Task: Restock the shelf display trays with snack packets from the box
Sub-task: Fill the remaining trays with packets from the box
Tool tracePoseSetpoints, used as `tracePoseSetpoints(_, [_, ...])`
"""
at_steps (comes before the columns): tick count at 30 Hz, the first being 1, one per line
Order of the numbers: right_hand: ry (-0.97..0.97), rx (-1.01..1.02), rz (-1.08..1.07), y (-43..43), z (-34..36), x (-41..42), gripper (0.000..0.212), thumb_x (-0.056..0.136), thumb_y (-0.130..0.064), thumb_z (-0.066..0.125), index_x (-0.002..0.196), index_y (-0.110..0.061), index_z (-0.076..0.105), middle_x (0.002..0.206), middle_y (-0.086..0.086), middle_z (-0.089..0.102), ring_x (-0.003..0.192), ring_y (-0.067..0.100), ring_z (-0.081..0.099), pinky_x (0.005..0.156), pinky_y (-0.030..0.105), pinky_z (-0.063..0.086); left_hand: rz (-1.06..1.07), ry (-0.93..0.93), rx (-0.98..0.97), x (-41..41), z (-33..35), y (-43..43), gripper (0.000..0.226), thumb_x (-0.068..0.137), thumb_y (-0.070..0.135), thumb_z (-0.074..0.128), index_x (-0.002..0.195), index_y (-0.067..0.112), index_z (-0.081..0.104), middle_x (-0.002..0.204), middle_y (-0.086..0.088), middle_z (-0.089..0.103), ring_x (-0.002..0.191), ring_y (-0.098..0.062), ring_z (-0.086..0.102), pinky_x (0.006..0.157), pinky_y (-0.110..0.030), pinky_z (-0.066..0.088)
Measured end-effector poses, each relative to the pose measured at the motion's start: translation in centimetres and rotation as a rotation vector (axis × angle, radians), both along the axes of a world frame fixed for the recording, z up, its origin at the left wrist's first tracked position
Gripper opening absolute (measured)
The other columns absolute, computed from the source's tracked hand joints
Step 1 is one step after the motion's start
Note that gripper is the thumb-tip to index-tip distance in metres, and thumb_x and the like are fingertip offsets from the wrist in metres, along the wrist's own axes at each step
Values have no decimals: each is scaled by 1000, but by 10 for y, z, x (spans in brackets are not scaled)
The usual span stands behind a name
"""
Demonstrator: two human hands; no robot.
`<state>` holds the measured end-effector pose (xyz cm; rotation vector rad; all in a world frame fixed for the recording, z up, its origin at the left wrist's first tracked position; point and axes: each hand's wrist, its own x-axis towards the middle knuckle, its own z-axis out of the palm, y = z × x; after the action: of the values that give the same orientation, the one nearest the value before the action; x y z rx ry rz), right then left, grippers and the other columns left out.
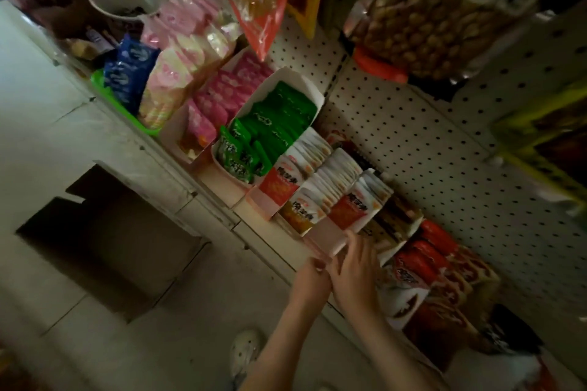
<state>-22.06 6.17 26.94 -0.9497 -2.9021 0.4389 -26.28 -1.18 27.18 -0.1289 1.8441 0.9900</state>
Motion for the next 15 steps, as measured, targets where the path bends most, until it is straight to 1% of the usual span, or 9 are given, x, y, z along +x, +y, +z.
tracePoseSetpoints(2, [24,-26,-27,7,0,29,52,66,0,78,112,-9,54,103,12,63,96,33,62,78,43,53,-20,-49,-9,19,-6,8,24,96,20,44,118,16,53,117,-4,64,100,-17,60,86,-30,50])
tracePoseSetpoints(4, [7,-61,-65,15,0,64,38,77,0,70,110,-12,56,108,10,62,105,31,58,85,45,51,-32,-96,-14,44,-12,19,21,94,20,44,113,15,53,113,-6,65,102,-21,63,92,-38,52])
tracePoseSetpoints(5, [5,-62,-76,19,0,82,37,78,1,69,110,-12,57,109,9,61,107,30,56,86,44,49,-35,-112,-20,55,-12,24,20,94,20,43,111,15,53,113,-8,65,103,-23,63,93,-38,52])
tracePoseSetpoints(7, [-52,-65,-115,29,3,110,41,74,2,71,111,-9,59,109,12,62,104,31,56,84,43,48,-76,-111,-26,75,-10,32,19,94,22,44,107,13,55,112,-10,66,104,-26,63,89,-36,50])
tracePoseSetpoints(9, [-104,-86,-155,42,8,139,41,74,-2,73,112,-7,60,109,14,61,102,34,56,82,44,46,-110,-103,-24,98,-5,43,22,96,30,47,101,10,55,106,-11,67,103,-28,63,86,-36,51])
tracePoseSetpoints(10, [-118,-103,-162,50,9,155,40,76,-6,73,114,-6,59,111,14,60,104,34,54,83,45,45,-116,-107,-12,111,-2,48,29,96,36,48,101,9,54,104,-12,66,103,-29,63,86,-37,51])
tracePoseSetpoints(12, [-158,-137,-154,61,11,179,40,80,-13,71,117,-8,57,115,12,58,109,32,52,88,47,45,-115,-123,2,130,0,57,43,95,46,49,112,7,54,110,-13,65,107,-30,61,86,-36,51])
tracePoseSetpoints(13, [-182,-147,-146,66,12,192,40,82,-15,70,119,-8,56,117,12,58,111,31,51,90,46,44,-116,-124,-4,141,1,62,47,94,47,50,118,7,52,115,-13,63,109,-30,60,84,-34,49])
tracePoseSetpoints(15, [-197,-172,-132,74,14,211,41,82,-13,68,120,-8,55,120,11,56,115,31,49,94,43,42,-139,-83,-38,156,0,68,44,96,41,50,123,6,49,121,-13,61,111,-30,59,83,-32,47])
